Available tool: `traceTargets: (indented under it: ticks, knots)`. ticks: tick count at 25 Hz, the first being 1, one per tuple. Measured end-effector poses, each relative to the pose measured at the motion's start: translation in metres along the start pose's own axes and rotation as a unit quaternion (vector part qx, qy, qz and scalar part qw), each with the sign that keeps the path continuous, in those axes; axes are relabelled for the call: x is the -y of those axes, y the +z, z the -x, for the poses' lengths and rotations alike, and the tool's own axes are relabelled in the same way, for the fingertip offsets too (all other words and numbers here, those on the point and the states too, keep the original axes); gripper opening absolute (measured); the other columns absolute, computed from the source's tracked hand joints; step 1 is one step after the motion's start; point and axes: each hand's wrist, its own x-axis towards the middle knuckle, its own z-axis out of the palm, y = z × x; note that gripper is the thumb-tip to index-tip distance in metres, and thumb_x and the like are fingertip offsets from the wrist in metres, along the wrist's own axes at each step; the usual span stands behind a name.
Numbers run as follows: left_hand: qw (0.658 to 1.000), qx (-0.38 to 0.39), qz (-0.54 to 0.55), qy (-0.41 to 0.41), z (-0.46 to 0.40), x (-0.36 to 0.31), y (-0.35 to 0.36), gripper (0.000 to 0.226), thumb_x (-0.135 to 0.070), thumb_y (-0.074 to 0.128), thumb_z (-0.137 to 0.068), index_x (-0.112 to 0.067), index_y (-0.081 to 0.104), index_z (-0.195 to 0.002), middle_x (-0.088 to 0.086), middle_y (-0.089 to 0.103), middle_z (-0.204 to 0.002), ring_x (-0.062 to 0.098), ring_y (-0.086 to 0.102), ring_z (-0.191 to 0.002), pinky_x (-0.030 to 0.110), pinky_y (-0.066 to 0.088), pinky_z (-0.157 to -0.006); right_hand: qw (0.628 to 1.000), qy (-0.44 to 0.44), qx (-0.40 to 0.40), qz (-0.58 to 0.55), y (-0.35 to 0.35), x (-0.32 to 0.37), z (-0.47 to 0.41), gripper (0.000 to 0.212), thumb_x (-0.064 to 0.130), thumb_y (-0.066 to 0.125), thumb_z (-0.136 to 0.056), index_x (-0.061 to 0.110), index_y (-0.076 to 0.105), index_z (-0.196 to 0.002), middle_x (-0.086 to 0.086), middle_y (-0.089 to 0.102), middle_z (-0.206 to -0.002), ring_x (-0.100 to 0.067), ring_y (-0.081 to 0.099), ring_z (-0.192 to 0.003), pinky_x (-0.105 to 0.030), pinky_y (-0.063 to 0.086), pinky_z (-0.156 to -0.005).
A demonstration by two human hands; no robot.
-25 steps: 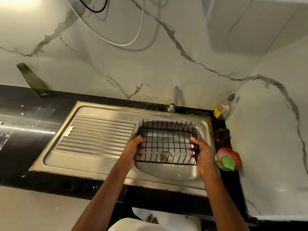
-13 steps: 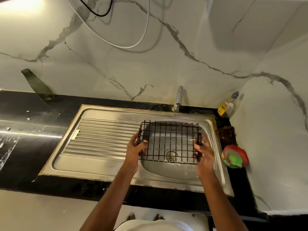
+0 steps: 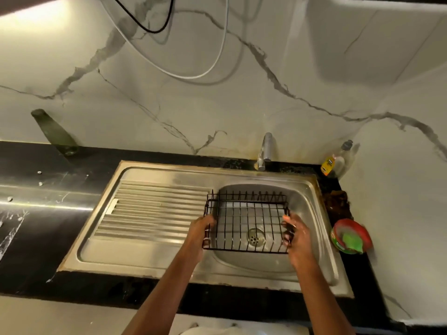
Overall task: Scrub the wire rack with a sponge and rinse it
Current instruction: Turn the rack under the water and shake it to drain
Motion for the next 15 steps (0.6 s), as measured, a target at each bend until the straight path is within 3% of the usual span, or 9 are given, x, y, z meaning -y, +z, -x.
traceTargets:
  ticks: [1,3,4,6,8,10,11,13,15]
  knots:
    - [0.999,0.018,0.018,0.045,0.000,0.001,-0.003,0.016,-0.021,0.065,-0.082,-0.016,0.066,-0.097,-0.008,0.061,-0.066,0.002,0.054,-0.049,0.017,0.040,-0.043,0.999,-0.029,0.016,-0.033,-0.001,0.003,0.000,0.032,0.024,0.074,-0.071,0.027,0.073,-0.103,0.004,0.057,-0.082,-0.007,0.045,-0.053,-0.021,0.035,-0.042]
    - [0.998,0.021,0.025,0.048,-0.009,-0.005,-0.006,0.024,-0.020,0.069,-0.080,-0.017,0.068,-0.104,-0.007,0.064,-0.070,0.007,0.056,-0.059,0.019,0.041,-0.045,0.999,-0.013,0.016,-0.042,0.002,0.006,-0.003,0.037,0.024,0.072,-0.070,0.026,0.071,-0.107,0.000,0.056,-0.081,-0.010,0.045,-0.054,-0.022,0.034,-0.047]
    - [1.000,0.023,0.005,0.011,-0.007,-0.010,-0.001,0.011,-0.022,0.069,-0.085,-0.017,0.067,-0.095,-0.006,0.062,-0.067,0.009,0.053,-0.058,0.019,0.040,-0.043,0.999,0.021,0.009,-0.024,0.005,0.004,-0.002,0.031,0.029,0.074,-0.068,0.026,0.071,-0.098,-0.002,0.054,-0.078,-0.010,0.042,-0.051,-0.021,0.031,-0.045]
    - [0.998,0.034,-0.026,-0.049,-0.003,-0.018,0.003,0.015,-0.026,0.065,-0.090,-0.018,0.061,-0.078,-0.005,0.055,-0.061,0.008,0.045,-0.048,0.016,0.035,-0.037,0.999,0.040,-0.018,0.030,0.005,-0.005,-0.003,0.031,0.041,0.078,-0.063,0.025,0.068,-0.089,-0.002,0.053,-0.072,-0.010,0.038,-0.047,-0.019,0.029,-0.040]
    - [0.998,0.037,-0.013,0.049,-0.009,-0.020,-0.005,0.016,-0.025,0.068,-0.075,-0.018,0.068,-0.089,-0.005,0.060,-0.067,0.007,0.050,-0.051,0.019,0.039,-0.042,0.997,-0.052,0.004,-0.054,-0.001,-0.007,-0.001,0.039,0.031,0.071,-0.072,0.020,0.069,-0.110,-0.001,0.060,-0.080,-0.010,0.049,-0.054,-0.021,0.039,-0.044]
    - [0.992,0.066,0.001,0.111,-0.011,-0.022,-0.009,0.039,-0.022,0.069,-0.071,-0.015,0.070,-0.110,-0.004,0.068,-0.077,0.008,0.061,-0.064,0.019,0.048,-0.052,0.991,-0.084,0.033,-0.100,-0.002,-0.003,-0.001,0.050,0.021,0.062,-0.074,0.015,0.065,-0.123,-0.002,0.065,-0.093,-0.010,0.058,-0.065,-0.022,0.044,-0.051]
    - [0.995,0.059,-0.012,0.084,-0.014,-0.024,-0.006,0.034,-0.022,0.071,-0.077,-0.012,0.069,-0.110,-0.002,0.069,-0.079,0.008,0.063,-0.064,0.020,0.049,-0.053,0.995,-0.058,0.031,-0.079,0.001,-0.004,-0.002,0.044,0.024,0.065,-0.071,0.014,0.067,-0.114,-0.004,0.064,-0.091,-0.011,0.056,-0.061,-0.022,0.042,-0.049]
    - [0.999,0.035,0.000,-0.007,-0.004,-0.022,0.003,0.013,-0.022,0.066,-0.091,-0.009,0.067,-0.092,0.000,0.066,-0.068,0.011,0.059,-0.057,0.023,0.046,-0.049,1.000,0.015,0.000,0.001,0.009,-0.007,0.000,0.026,0.038,0.072,-0.069,0.019,0.068,-0.087,-0.007,0.057,-0.078,-0.013,0.047,-0.050,-0.020,0.034,-0.041]
    - [1.000,0.004,0.002,0.027,-0.006,-0.015,-0.003,0.003,-0.017,0.067,-0.090,-0.015,0.066,-0.091,-0.007,0.060,-0.064,0.010,0.053,-0.059,0.024,0.041,-0.052,0.999,-0.040,-0.032,-0.016,0.004,-0.018,-0.001,0.021,0.038,0.067,-0.078,0.020,0.070,-0.089,-0.010,0.062,-0.083,-0.017,0.054,-0.057,-0.024,0.041,-0.047]
